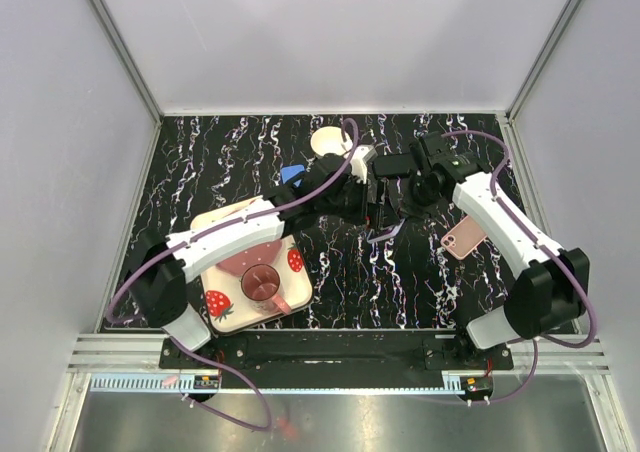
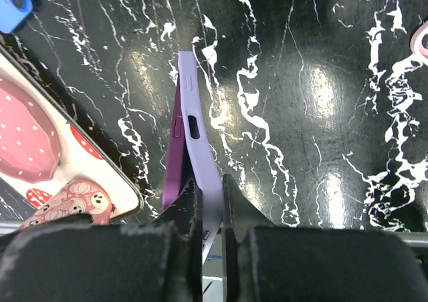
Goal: Take the phone out of the phone case
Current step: Remove the phone case from the phone.
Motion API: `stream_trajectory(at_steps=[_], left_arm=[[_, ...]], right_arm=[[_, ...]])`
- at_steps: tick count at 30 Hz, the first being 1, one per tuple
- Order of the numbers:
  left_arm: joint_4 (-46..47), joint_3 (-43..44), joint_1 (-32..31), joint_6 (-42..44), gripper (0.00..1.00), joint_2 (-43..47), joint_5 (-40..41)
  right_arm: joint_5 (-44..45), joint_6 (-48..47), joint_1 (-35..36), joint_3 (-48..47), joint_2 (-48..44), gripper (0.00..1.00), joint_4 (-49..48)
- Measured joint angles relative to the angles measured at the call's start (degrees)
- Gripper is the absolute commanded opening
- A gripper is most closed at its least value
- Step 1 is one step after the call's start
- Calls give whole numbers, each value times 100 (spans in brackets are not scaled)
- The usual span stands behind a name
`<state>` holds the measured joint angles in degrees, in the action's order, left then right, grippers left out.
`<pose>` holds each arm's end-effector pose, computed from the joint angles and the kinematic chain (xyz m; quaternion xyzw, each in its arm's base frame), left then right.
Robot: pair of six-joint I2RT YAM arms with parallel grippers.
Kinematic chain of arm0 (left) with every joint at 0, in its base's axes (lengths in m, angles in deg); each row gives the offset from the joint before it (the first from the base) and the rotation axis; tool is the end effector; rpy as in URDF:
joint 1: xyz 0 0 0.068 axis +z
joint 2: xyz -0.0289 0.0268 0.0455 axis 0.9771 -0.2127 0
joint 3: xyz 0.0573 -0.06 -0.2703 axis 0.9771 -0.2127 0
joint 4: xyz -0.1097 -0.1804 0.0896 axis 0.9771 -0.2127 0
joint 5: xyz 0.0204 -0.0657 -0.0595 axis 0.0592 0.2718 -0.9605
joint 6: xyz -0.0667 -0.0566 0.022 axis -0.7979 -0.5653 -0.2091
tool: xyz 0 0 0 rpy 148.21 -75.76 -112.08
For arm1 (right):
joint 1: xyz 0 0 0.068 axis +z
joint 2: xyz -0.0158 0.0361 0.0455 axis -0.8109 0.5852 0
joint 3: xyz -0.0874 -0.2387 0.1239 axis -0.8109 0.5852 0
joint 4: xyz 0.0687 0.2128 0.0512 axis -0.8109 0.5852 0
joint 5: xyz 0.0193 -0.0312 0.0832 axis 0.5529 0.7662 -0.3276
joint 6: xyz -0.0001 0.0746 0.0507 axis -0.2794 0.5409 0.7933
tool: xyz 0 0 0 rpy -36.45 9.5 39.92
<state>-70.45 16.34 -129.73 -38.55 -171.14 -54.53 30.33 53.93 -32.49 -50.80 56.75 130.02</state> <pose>0.2171 -0.3079 0.3175 0.1820 0.8388 -0.4198 0.2952 0.2509 0.1037 0.2748 0.1261 0.9681 0.1248 0.1771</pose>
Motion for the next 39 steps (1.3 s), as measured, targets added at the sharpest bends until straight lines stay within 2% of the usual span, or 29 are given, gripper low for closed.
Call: stream_trajectory(at_steps=[8,20,34,35,36,39], left_arm=[[136,48,22,151,77,-678,33],[-35,356,7,402,70,-933,463],[-111,496,-144,557,70,-1119,675],[-114,496,-153,562,69,-1121,708],[-114,496,-173,579,64,-1126,769],[-131,514,-260,625,60,-1163,1036]], right_arm=[[39,170,0,-120,332,0,369],[-17,184,0,-125,420,0,407],[-13,227,-9,-125,420,0,378],[-13,229,-9,-125,420,0,363],[-13,234,-9,-125,420,0,350],[-24,249,-9,-122,420,0,289]])
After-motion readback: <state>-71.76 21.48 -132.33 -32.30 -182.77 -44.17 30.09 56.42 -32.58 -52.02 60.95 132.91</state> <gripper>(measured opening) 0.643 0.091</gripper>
